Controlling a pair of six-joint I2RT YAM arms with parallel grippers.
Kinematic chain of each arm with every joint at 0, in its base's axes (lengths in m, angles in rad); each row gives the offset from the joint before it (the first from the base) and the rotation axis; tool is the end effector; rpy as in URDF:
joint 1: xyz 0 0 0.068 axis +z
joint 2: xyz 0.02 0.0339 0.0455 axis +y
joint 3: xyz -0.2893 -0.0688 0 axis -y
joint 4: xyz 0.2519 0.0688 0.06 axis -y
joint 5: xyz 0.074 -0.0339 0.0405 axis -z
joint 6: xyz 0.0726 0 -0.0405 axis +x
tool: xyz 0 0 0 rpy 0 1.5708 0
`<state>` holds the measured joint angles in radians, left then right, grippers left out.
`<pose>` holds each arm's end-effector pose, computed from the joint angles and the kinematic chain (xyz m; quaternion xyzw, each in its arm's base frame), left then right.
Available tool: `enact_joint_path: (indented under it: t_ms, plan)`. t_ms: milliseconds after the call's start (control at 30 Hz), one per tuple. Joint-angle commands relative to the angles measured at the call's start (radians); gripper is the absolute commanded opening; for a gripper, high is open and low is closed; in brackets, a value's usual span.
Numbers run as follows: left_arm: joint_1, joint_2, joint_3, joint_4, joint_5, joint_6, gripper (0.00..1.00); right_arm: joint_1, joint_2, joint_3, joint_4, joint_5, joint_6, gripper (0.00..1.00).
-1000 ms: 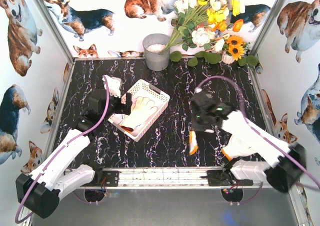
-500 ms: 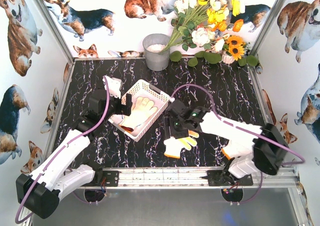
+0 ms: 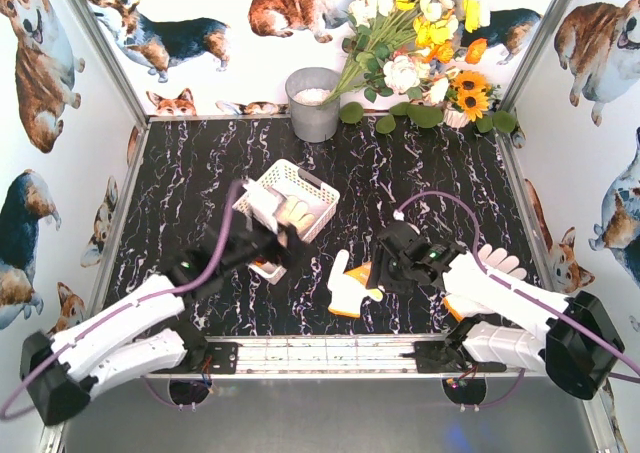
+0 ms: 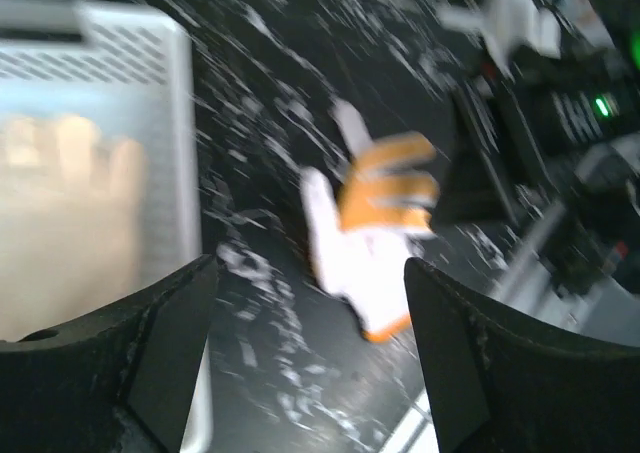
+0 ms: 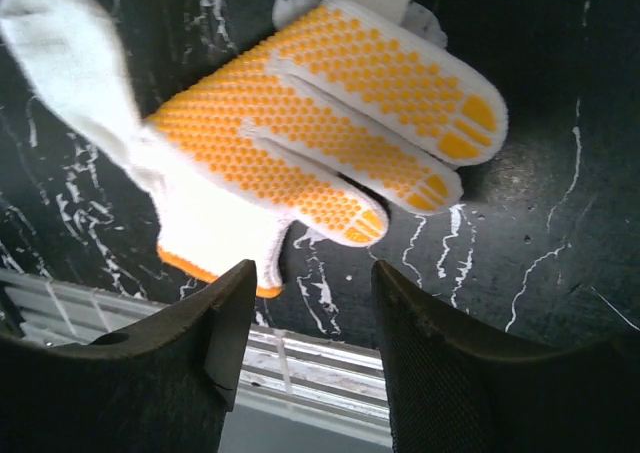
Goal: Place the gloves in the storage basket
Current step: Turn over the glove at the center of the board, then adjust the glove at the center of the board.
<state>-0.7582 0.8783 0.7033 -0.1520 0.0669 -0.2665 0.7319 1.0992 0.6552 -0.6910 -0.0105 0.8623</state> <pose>0.1655 -0.1634 0.3044 0.2166 0.7832 -0.3091 0.4942 0.1510 0.1367 0.1843 0.0625 0.9743 0.1582 0.1474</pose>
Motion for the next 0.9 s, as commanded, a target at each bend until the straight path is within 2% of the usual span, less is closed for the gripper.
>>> enact_joint_path:
  t_ms: [0,133,233,333,633,867]
  plan:
    - [-0.185,0.089,-0.109,0.19,-0.019,-0.187,0.67,-0.005,0.011,-0.027,0.068,0.047,0.03,0.47]
    - [-0.306,0.251,-0.084,0.268,-0.027,-0.177,0.56,-0.007,0.066,-0.054,0.136,0.018,0.039,0.37]
    - [-0.337,0.356,-0.063,0.326,0.004,-0.159,0.45,-0.009,0.116,-0.061,0.175,-0.028,0.047,0.3]
    - [-0.343,0.431,-0.057,0.361,0.021,-0.14,0.39,-0.009,0.163,-0.069,0.209,-0.065,0.05,0.29]
    - [-0.362,0.619,-0.047,0.421,0.082,-0.075,0.33,-0.009,0.203,-0.065,0.207,0.023,0.049,0.29]
    - [-0.362,0.766,0.02,0.36,0.107,0.028,0.28,-0.019,0.193,-0.026,0.199,0.161,0.016,0.28]
